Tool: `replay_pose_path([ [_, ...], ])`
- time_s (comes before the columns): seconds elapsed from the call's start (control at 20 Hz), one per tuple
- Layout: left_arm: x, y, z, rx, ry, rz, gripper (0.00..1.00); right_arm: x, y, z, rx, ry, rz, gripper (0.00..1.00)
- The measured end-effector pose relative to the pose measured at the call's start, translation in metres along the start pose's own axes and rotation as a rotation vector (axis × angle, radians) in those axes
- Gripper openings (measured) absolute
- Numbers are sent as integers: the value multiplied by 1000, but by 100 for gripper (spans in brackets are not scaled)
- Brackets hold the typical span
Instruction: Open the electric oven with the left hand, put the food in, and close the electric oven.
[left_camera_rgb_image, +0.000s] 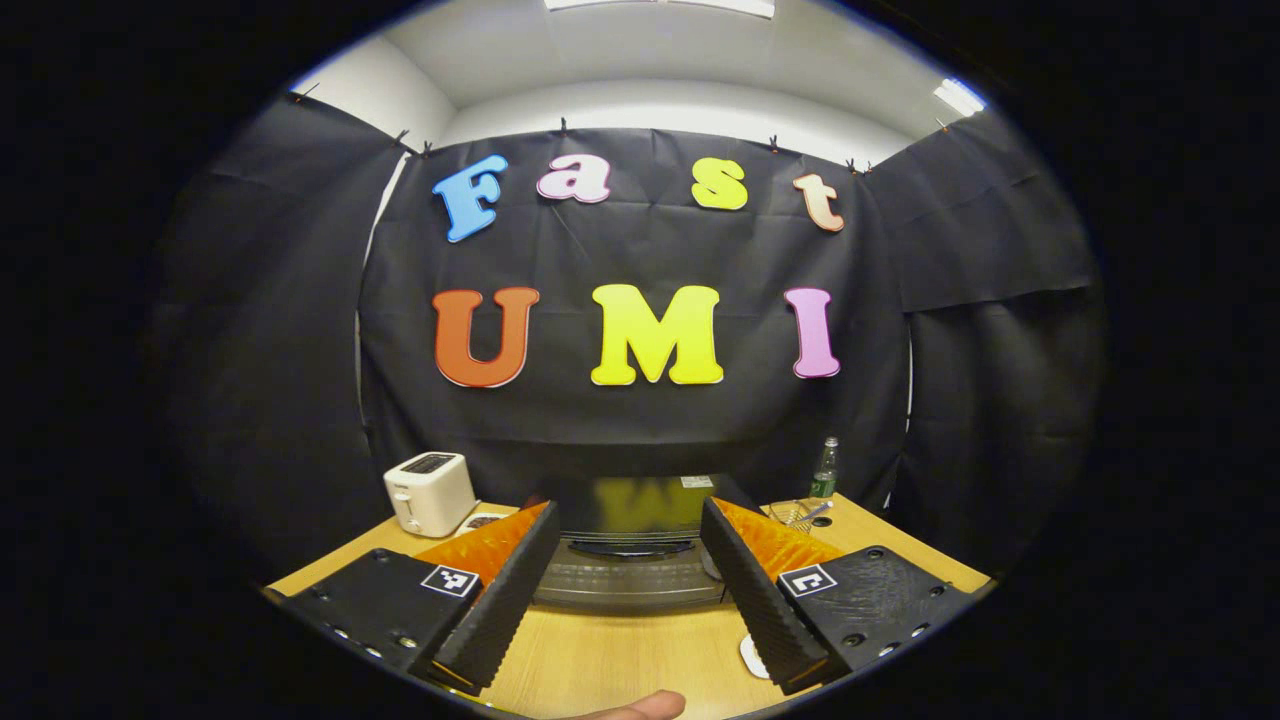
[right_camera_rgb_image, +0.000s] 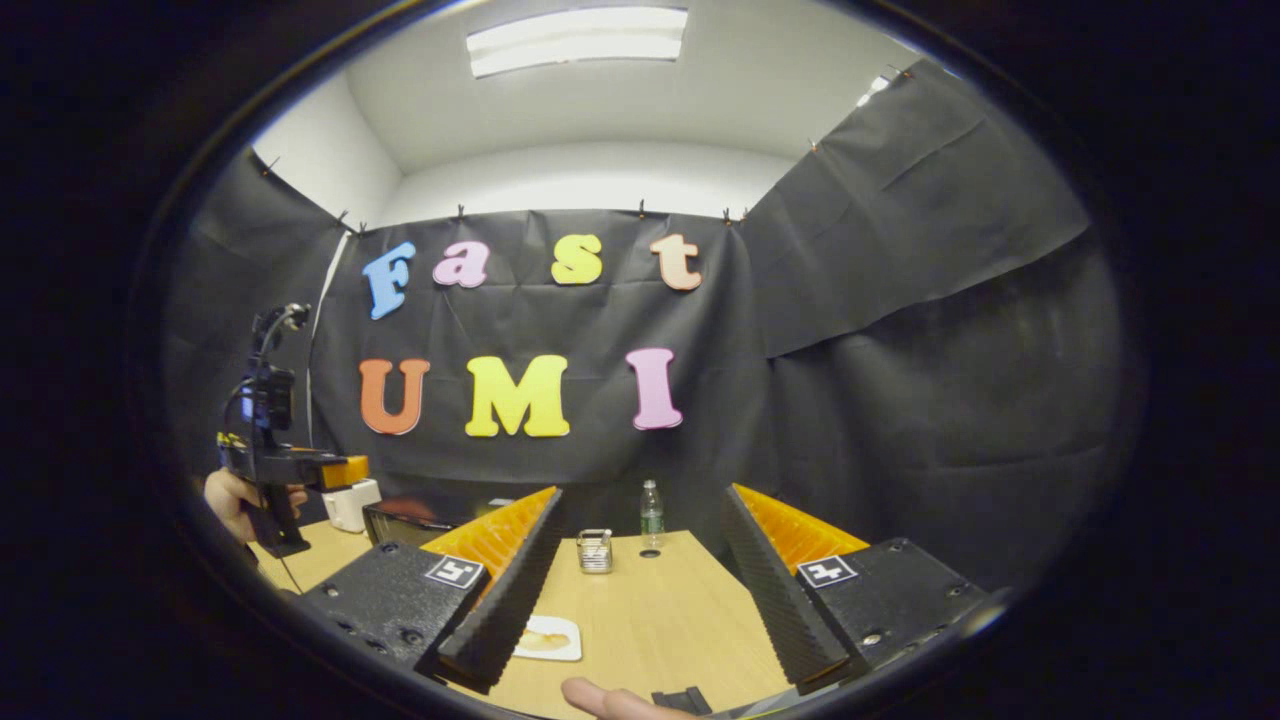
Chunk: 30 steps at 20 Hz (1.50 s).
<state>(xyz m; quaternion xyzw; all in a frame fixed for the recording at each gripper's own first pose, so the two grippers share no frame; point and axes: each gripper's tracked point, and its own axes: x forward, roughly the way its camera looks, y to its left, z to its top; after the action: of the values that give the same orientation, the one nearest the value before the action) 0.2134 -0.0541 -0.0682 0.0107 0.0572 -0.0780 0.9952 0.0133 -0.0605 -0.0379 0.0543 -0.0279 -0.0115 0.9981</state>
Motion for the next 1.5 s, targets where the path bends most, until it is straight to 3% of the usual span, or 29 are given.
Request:
replay_pose_path([
  [0.15,42,-6,-24,15,44,-46,93,4,-15,-7,0,-9,-16,98],
  [0.4,96,20,-62,98,101,120,96,10,-34,-12,10,-31,-40,98],
  [0.8,159,31,-106,74,188,154,96,18,-50,-28,36,-22,-49,98],
  [0.9,165,28,-137,46,281,122,95,20,-49,-30,48,-23,-49,98],
  [1.5,140,20,-139,7,176,65,97,15,-46,-36,58,-11,-33,97],
])
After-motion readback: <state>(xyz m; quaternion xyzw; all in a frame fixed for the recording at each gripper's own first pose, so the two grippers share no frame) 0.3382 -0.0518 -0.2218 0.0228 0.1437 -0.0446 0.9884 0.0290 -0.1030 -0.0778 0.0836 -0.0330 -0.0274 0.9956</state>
